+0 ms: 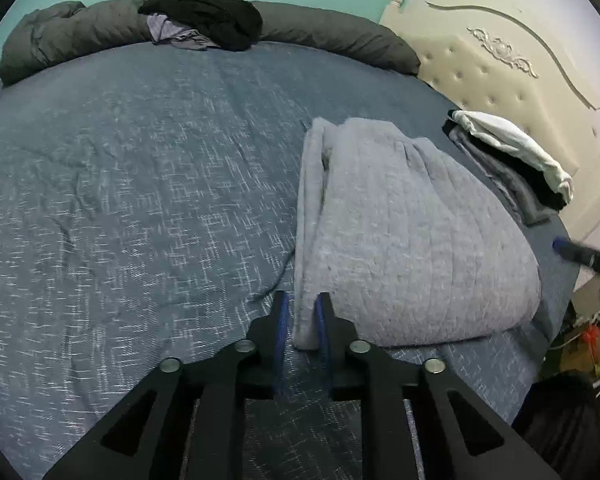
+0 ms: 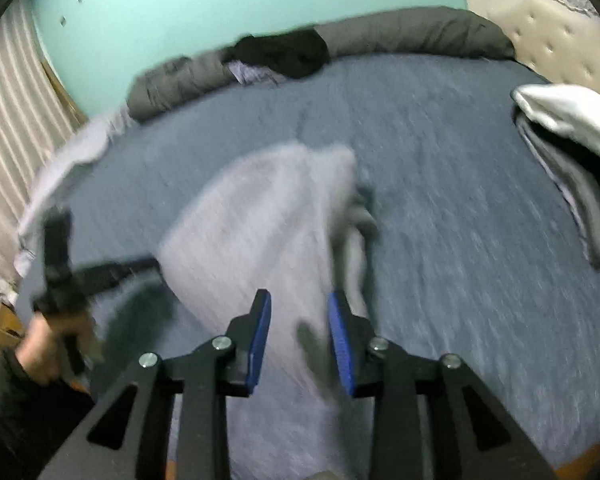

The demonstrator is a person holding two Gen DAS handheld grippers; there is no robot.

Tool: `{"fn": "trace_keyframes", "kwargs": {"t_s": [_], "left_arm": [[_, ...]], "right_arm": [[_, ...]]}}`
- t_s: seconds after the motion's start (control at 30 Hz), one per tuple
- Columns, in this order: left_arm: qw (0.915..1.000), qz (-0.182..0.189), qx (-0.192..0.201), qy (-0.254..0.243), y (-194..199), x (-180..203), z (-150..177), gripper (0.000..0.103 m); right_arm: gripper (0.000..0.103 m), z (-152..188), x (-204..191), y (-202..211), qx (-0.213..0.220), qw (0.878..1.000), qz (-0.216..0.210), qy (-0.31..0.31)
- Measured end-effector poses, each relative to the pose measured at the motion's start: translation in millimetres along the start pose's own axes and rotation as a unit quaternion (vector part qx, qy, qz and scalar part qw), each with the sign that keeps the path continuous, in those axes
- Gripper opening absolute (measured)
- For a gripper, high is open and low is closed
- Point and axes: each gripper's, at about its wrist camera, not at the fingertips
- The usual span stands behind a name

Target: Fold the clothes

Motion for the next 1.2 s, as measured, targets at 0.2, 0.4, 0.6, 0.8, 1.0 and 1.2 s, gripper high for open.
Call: {"fn": "trace_keyframes", "kwargs": {"t_s": [0.2, 0.4, 0.6, 0.8, 1.0, 1.2], "left_arm": [[1.0, 0.001, 0.002, 0.005, 0.4, -2.7, -1.8, 0.019], [1.0, 0.003, 0.003, 0.008, 0.7, -4.5, -3.8, 0.019], [0.9998, 0.009, 0.018, 0.009, 6.5, -3.3, -10.9, 0.019], [0.9995, 0.02, 0.024, 0.007, 2.6, 6.1, -19.9, 0.019], [0.9994, 0.025, 0.023, 0.001, 0.9, 11.6, -19.1, 0.019], [0.9995, 0.027, 0.019, 0.004, 0.1, 9.7, -16.3, 0.019]], "right_arm": [[0.03, -33.7, -30.3, -44.8, -0.019, 0.999, 0.005, 0.041], [0.027, -44.9, -17.4, -104.2, -0.081, 0.996, 0.038, 0.012], [0.025, -42.0, -1.9, -140.6, -0.117, 0.992, 0.056, 0.0], [0.025, -43.4, 5.7, -139.9, -0.12, 0.992, 0.037, -0.009], [0.025, -75.7, 0.8, -118.9, -0.081, 0.996, 0.026, 0.003], [0.025, -92.4, 15.4, -150.8, -0.117, 0.991, 0.056, -0.005]]}}
Point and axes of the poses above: each gripper's, at about its wrist camera, not at the fingertips, and y roughly against the way its jaws point, x to its right, z to its underside, and after that the axes turned 1 degree about -x, right-handed
